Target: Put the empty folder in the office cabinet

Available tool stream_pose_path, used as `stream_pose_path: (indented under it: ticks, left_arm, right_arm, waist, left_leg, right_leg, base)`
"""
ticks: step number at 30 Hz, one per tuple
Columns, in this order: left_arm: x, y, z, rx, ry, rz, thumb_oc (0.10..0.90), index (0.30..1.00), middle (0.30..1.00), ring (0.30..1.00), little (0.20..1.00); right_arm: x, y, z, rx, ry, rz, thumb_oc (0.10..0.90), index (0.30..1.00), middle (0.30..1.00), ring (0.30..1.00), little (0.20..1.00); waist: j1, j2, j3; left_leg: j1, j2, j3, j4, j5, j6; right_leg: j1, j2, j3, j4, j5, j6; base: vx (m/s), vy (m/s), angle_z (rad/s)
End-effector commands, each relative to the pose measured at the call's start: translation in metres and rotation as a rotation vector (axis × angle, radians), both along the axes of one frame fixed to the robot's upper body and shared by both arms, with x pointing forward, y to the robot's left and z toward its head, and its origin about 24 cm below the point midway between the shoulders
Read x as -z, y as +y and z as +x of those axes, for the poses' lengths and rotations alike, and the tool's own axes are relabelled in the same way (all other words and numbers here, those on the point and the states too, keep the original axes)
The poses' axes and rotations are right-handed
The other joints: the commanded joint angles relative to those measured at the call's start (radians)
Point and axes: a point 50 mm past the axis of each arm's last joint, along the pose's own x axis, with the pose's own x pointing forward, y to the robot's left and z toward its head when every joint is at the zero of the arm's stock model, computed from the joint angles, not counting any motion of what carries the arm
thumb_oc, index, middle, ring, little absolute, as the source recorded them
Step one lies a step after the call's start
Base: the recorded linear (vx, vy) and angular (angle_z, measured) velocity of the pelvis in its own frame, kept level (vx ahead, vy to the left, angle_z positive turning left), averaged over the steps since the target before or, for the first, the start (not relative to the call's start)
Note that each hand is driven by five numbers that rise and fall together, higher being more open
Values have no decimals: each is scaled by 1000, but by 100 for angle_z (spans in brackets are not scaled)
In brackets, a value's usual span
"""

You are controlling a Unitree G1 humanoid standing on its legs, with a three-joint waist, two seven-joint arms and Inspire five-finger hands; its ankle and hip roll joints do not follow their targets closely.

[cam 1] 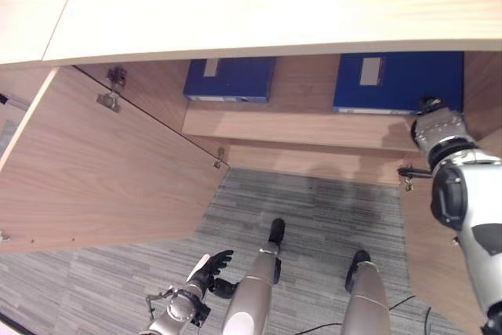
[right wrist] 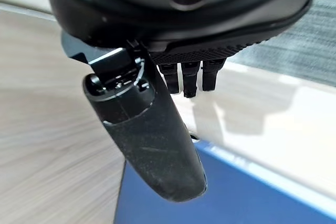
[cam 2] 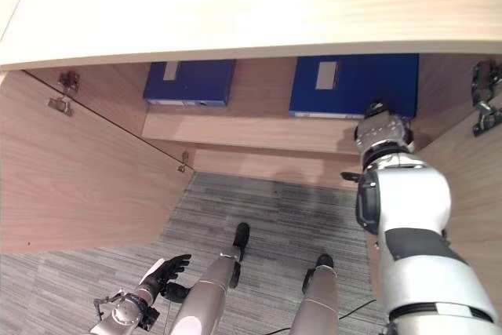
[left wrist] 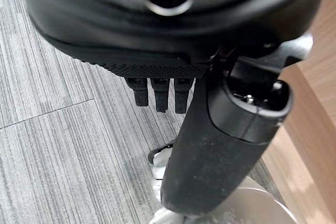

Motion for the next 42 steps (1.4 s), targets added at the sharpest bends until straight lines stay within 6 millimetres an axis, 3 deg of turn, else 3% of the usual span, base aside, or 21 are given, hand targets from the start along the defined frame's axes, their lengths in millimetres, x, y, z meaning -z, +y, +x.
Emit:
stream_pose_path:
  ticks: [1, 5, 6, 7, 8, 9, 11, 12, 13, 14, 16, 19, 24, 38, 42]
  left_arm:
    - [-5, -1, 14, -10, -44, -3, 800, 900, 900, 900, 900]
    - [-5, -4, 14, -2, -39, -23, 800, 900, 900, 900, 900]
    - [-4, -3, 13, -20, -30, -29, 800, 900, 900, 900, 900]
    - [-3, -4, 13, -39, -24, -37, 800, 900, 900, 900, 900]
    - [-1, -8, 13, -68, -16, -55, 800, 900, 900, 900, 900]
    - [3, -11, 8, -93, -1, -71, 800, 900, 900, 900, 900]
    - [6, -17, 4, -122, 16, -102, 800, 900, 900, 900, 900]
    - [10, -18, -2, -133, 34, -112, 800, 900, 900, 900, 900]
    - [10, -14, -6, -138, 35, -109, 800, 900, 900, 900, 900]
    - [9, -7, -5, -149, 27, -103, 800, 900, 900, 900, 900]
    - [9, 5, -10, -183, 25, -76, 800, 900, 900, 900, 900]
    - [10, 9, -14, -175, 27, -66, 800, 900, 900, 900, 900]
    - [8, 8, -13, -144, 14, -71, 800, 900, 900, 900, 900]
    - [-9, 12, 4, -101, -67, -136, 800, 900, 900, 900, 900]
    - [-11, 13, 6, -82, -72, -142, 800, 900, 900, 900, 900]
  right_arm:
    - [-24, -10, 3, 33, -121, -44, 800, 900, 900, 900, 900]
    - [-1, 7, 6, -18, -172, -37, 800, 900, 900, 900, 900]
    - [10, 19, 8, -31, -205, -10, 800, 900, 900, 900, 900]
    - [17, 37, 10, -68, -243, -4, 800, 900, 900, 900, 900]
    - [19, 74, 12, -179, -369, -60, 800, 900, 900, 900, 900]
    - [29, 99, 0, -253, -448, -106, 800, 900, 900, 900, 900]
    - [44, 115, -24, -365, -552, -192, 800, 900, 900, 900, 900]
    - [56, 113, -39, -445, -561, -294, 800, 900, 900, 900, 900]
    - [63, 104, -46, -480, -534, -394, 693, 740, 740, 740, 740]
    - [61, 99, -46, -541, -493, -550, 400, 300, 300, 300, 300]
    - [49, 91, -56, -606, -463, -813, 400, 300, 300, 300, 300]
    - [30, 79, -54, -630, -356, -1167, 400, 300, 300, 300, 300]
    - [4, 63, -50, -553, -259, -1459, 400, 300, 300, 300, 300]
    - [-34, 13, -9, -460, 50, -1549, 400, 300, 300, 300, 300]
    - [-34, 0, -3, -494, 167, -1548, 400, 300, 300, 300, 300]
  waist:
    - [20, -3, -13]
    - [22, -5, -25]
    - [16, -9, -29]
    - [8, -14, -29]
    - [-11, -24, -21]
    - [-33, -33, -16]
    - [-58, -41, -5]
    - [-72, -44, -5]
    - [-78, -47, 1]
    - [-82, -51, 5]
    - [-91, -55, 9]
    - [-93, -58, 11]
    - [-87, -55, 13]
    - [-31, -36, 38]
    - [-9, -31, 48]
  left_leg:
    - [113, -11, 19, 32, -229, 4]
    - [160, 4, 18, -54, -183, 5]
    - [172, 8, 20, -75, -173, 7]
    - [183, 13, 24, -92, -167, 9]
    - [198, 22, 36, -117, -157, 10]
    - [215, 26, 46, -132, -151, 12]
    - [223, 35, 54, -149, -145, 14]
    - [234, 37, 56, -156, -143, 15]
    - [239, 37, 55, -153, -147, 15]
    - [238, 36, 54, -150, -142, 13]
    - [242, 39, 56, -155, -142, 12]
    - [237, 41, 58, -157, -136, 8]
    - [230, 46, 57, -159, -130, 11]
    - [200, 38, 33, -155, -115, 8]
    - [180, 33, 21, -144, -111, 6]
  right_leg:
    - [159, 54, -20, -147, -73, 2]
    - [199, 57, -35, -222, -25, 11]
    - [207, 61, -34, -239, -16, 11]
    - [212, 63, -33, -252, -7, 13]
    - [214, 67, -24, -268, 8, 16]
    - [220, 69, -17, -276, 14, 17]
    - [217, 72, -15, -286, 24, 18]
    - [221, 70, -18, -286, 23, 19]
    - [225, 67, -19, -279, 14, 19]
    - [223, 66, -18, -278, 19, 19]
    - [226, 64, -19, -284, 21, 21]
    - [227, 63, -19, -297, 28, 26]
    - [222, 64, -16, -302, 40, 30]
    - [212, 60, -30, -308, 50, 34]
    - [202, 59, -39, -298, 47, 34]
  base:
    - [23, -4, 6]
    - [-4, 4, 1]
    - [0, 0, 0]
    - [-1, 48, -6]
    - [-12, 58, -13]
    - [-13, 68, -17]
    - [-13, 35, -24]
    - [-4, 2, -29]
    - [-14, -12, -25]
    - [-22, -9, -3]
    - [-20, 6, 5]
    - [-8, 3, -1]
    - [-18, 13, -4]
    - [-15, -2, 2]
    - [-8, -11, 10]
